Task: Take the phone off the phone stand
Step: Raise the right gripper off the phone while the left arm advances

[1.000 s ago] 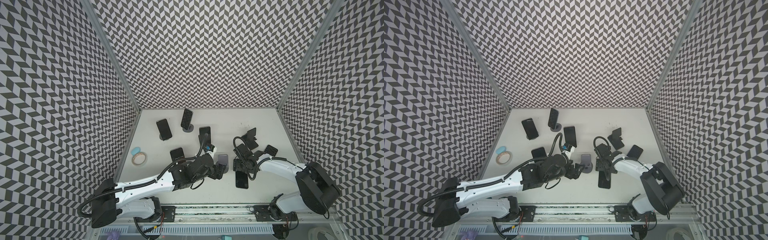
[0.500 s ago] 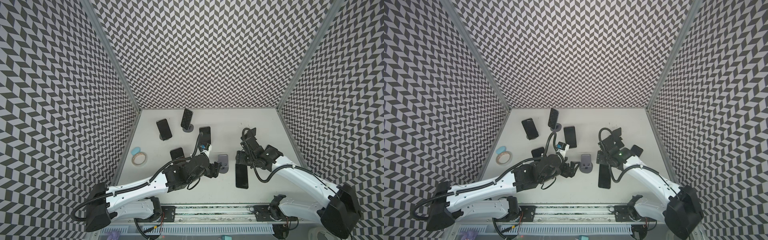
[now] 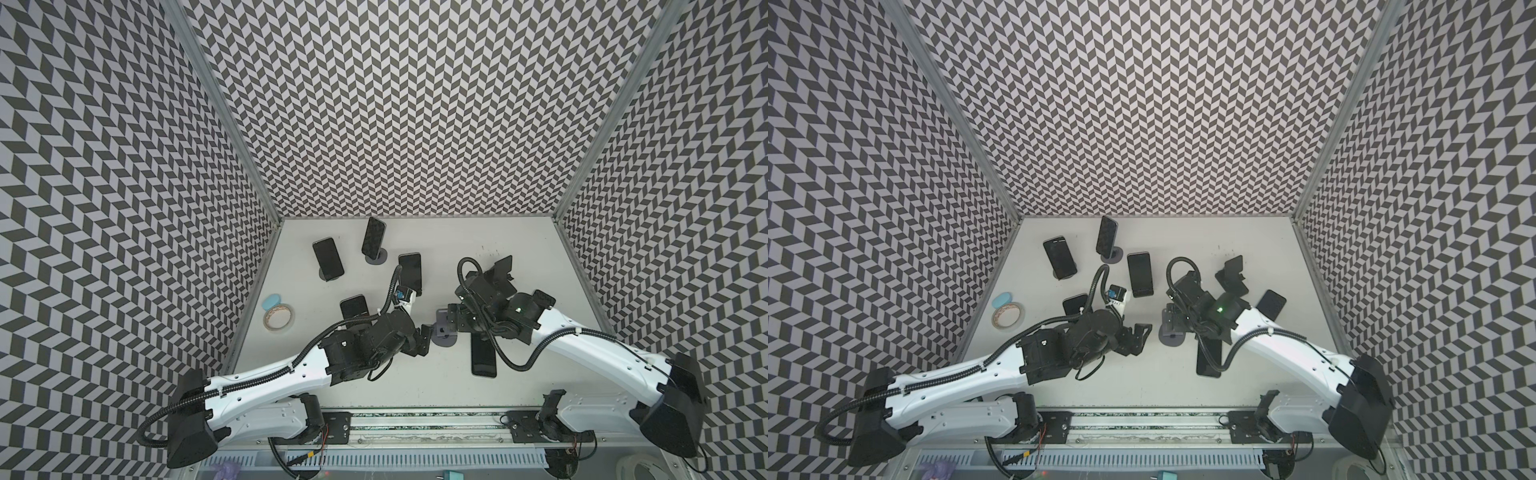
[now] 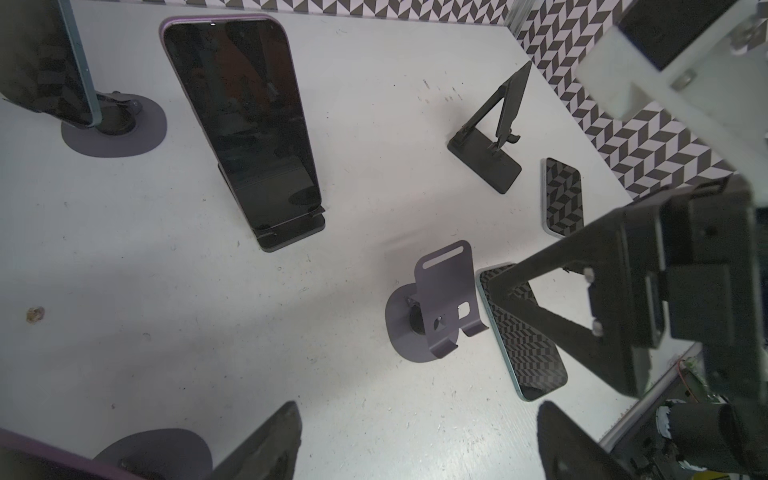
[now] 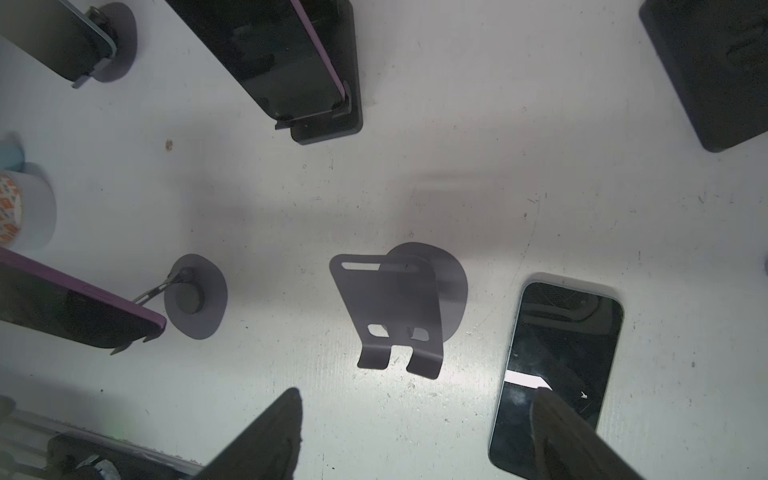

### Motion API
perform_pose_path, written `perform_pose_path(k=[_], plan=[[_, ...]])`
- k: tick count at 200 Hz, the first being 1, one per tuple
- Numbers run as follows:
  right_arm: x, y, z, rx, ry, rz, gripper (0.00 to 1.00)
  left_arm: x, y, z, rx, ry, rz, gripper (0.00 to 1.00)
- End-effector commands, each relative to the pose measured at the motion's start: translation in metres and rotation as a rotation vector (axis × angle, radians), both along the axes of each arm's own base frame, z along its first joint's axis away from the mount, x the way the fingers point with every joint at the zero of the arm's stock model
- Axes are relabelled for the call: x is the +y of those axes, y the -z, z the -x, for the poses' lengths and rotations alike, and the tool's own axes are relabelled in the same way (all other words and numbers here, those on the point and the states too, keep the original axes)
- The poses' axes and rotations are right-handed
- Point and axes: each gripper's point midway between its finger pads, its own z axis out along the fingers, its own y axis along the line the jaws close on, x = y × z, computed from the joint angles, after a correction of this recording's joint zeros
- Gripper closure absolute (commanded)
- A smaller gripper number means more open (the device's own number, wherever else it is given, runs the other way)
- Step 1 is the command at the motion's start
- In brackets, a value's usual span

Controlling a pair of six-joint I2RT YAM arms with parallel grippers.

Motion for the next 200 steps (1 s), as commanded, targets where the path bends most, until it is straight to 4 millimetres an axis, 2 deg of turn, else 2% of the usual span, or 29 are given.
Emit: perform_pose_path(k=[1,68,106,200], plan=[[0.014,-0.004,-0.009,-0.026,0.015,-0.019,0.14,0.016,0.005,0.001,0.009,-0.039,-0.018,0.10],[0.033,0.018,-0.015,0.014,-0.003,-0.006,0.08,0.036,0.020,0.013,0.056,-0.058,-0.005,0.08],[0.034,0.029,-0.020,0.020,0.004,0.023,0.08,0.043,0.024,0.017,0.068,-0.071,0.025,0.08],[0.035,0.053,-0.030,0.037,0.007,0.113,0.13,0.041,0.023,0.015,0.056,-0.063,0.017,0.09]])
